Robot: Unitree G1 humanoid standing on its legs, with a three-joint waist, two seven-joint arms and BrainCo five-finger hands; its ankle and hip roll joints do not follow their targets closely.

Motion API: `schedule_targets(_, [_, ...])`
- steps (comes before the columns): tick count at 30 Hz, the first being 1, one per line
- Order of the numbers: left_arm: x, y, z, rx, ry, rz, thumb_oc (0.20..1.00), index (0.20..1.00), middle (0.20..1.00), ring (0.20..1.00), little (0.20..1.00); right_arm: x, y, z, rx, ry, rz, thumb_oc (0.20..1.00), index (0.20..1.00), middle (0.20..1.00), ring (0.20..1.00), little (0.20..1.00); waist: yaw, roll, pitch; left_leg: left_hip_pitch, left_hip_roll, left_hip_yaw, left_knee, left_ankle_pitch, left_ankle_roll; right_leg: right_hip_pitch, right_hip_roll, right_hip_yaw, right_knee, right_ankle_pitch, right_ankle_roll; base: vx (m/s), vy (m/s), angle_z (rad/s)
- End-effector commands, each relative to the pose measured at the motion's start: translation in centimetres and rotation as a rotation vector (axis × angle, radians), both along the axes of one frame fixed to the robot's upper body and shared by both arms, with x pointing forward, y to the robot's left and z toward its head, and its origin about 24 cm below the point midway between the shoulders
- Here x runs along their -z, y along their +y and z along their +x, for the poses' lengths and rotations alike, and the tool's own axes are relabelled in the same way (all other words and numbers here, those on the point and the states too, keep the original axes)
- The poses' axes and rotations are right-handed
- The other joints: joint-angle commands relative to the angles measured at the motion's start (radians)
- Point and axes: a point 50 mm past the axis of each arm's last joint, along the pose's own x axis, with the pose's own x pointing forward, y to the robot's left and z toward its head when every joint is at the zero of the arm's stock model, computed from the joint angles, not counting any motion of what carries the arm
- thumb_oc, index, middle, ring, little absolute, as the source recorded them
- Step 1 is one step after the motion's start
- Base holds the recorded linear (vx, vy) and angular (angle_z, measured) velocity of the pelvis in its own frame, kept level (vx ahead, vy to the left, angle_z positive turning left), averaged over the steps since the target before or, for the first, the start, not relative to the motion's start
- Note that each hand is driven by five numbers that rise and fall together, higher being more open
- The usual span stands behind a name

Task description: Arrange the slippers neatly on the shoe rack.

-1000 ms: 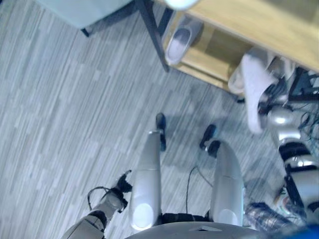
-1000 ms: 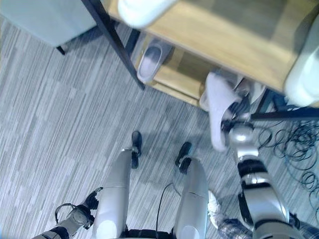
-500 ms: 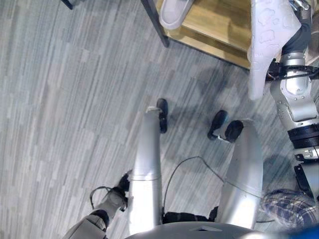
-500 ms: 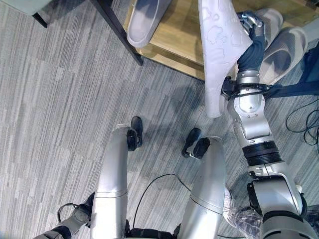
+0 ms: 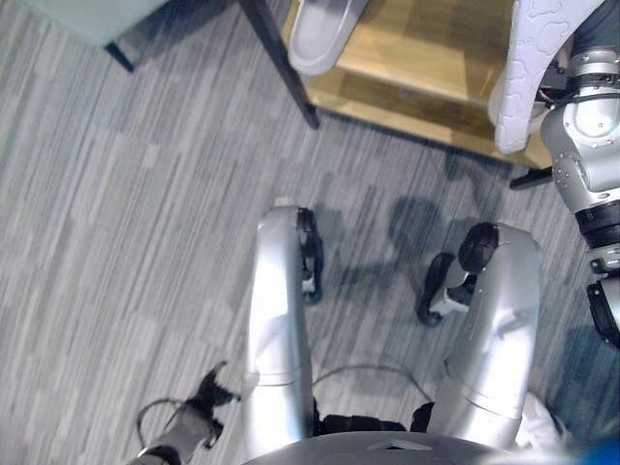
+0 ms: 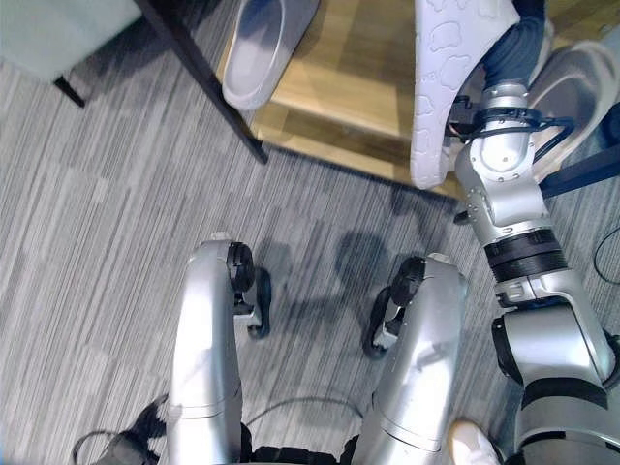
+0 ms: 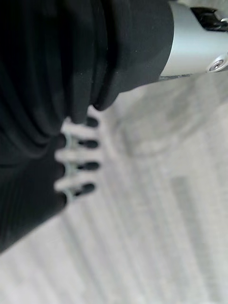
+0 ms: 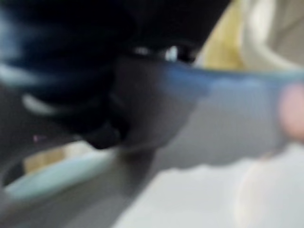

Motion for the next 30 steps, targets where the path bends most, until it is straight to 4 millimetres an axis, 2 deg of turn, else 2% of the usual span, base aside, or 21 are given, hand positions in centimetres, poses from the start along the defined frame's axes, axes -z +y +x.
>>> schedule_targets(1, [0.7, 0.7, -3.7, -0.044, 0.108, 0.038, 1.000, 1.000, 1.000, 1.000, 1.000, -4.7, 0.9, -1.9, -0.078, -0.190, 0.053, 0.200, 0.200, 0.200, 0.200, 0.200, 0.036, 0.008, 0.016, 0.138, -0.008, -0.030, 0.023, -0.181, 0.094, 0.127, 0.029, 0.076, -0.003, -0.018, -0.101, 0.04, 0.033, 0.00])
schedule_targets(6, [1.1, 0.2, -4.1, -0.018, 0.161, 0.038, 1.000, 1.000, 1.000, 1.000, 1.000, -5.0, 1.6, -0.9, -0.078, -0.162, 0.113, 0.200, 0.200, 0.200, 0.200, 0.200, 0.029, 0.007, 0.016, 0.138, -0.010, -0.027, 0.087, -0.207, 0.093, 0.127, 0.033, 0.104, 0.052, -0.022, -0.092, 0.01, 0.014, -0.05])
schedule_targets(9, [1.2, -0.3, -3.5, 0.017, 0.162, 0.028, 1.000, 1.000, 1.000, 1.000, 1.000, -5.4, 1.4, 0.3, -0.034, -0.111, 0.153, 0.200, 0.200, 0.200, 0.200, 0.200, 0.034, 0.013, 0.016, 0.138, -0.008, -0.031, 0.111, -0.221, 0.096, 0.127, 0.036, 0.117, 0.067, -0.020, -0.087, 0.03, 0.040, -0.04])
schedule_targets(14, [1.3, -0.5, -3.3, 0.034, 0.185, 0.031, 1.000, 1.000, 1.000, 1.000, 1.000, -5.8, 1.2, 2.2, 0.097, 0.022, 0.113, 0.200, 0.200, 0.200, 0.200, 0.200, 0.041, 0.008, 0.016, 0.138, -0.011, -0.033, 0.133, -0.228, 0.095, 0.128, 0.032, 0.134, 0.081, -0.018, -0.083, 0.02, 0.046, -0.02])
schedule_targets(19, [1.5, -0.8, -3.2, 0.033, 0.208, 0.035, 1.000, 1.000, 1.000, 1.000, 1.000, -6.3, 4.5, 3.0, 0.171, 0.062, -0.035, 0.200, 0.200, 0.200, 0.200, 0.200, 0.039, -0.008, 0.016, 0.138, -0.008, -0.031, 0.161, -0.242, 0.098, 0.128, 0.031, 0.139, 0.099, -0.017, -0.086, 0.01, 0.038, -0.02])
schedule_targets(20, [1.6, -1.2, -3.2, 0.047, 0.217, 0.034, 1.000, 1.000, 1.000, 1.000, 1.000, -6.6, 6.1, 2.8, 0.158, 0.030, -0.038, 0.200, 0.200, 0.200, 0.200, 0.200, 0.040, -0.012, 0.016, 0.138, -0.007, -0.029, 0.168, -0.247, 0.100, 0.128, 0.034, 0.137, 0.105, -0.016, -0.086, 0.03, 0.048, -0.02])
schedule_targets(22, [1.8, -1.6, -2.9, 0.071, 0.226, 0.029, 1.000, 1.000, 1.000, 1.000, 1.000, -6.3, 7.5, 2.6, 0.174, 0.011, -0.062, 0.200, 0.200, 0.200, 0.200, 0.200, 0.045, -0.019, 0.016, 0.138, -0.008, -0.028, 0.190, -0.257, 0.104, 0.132, 0.036, 0.136, 0.115, -0.017, -0.085, 0.03, 0.042, -0.07])
schedule_targets(30, [1.8, -2.3, -2.0, 0.117, 0.207, 0.023, 1.000, 1.000, 1.000, 1.000, 1.000, -4.2, 6.1, 3.3, 0.238, 0.069, -0.020, 0.200, 0.200, 0.200, 0.200, 0.200, 0.057, -0.021, 0.016, 0.138, -0.015, -0.029, 0.212, -0.267, 0.108, 0.140, 0.034, 0.140, 0.125, -0.012, -0.084, 0.01, 0.011, 0.00])
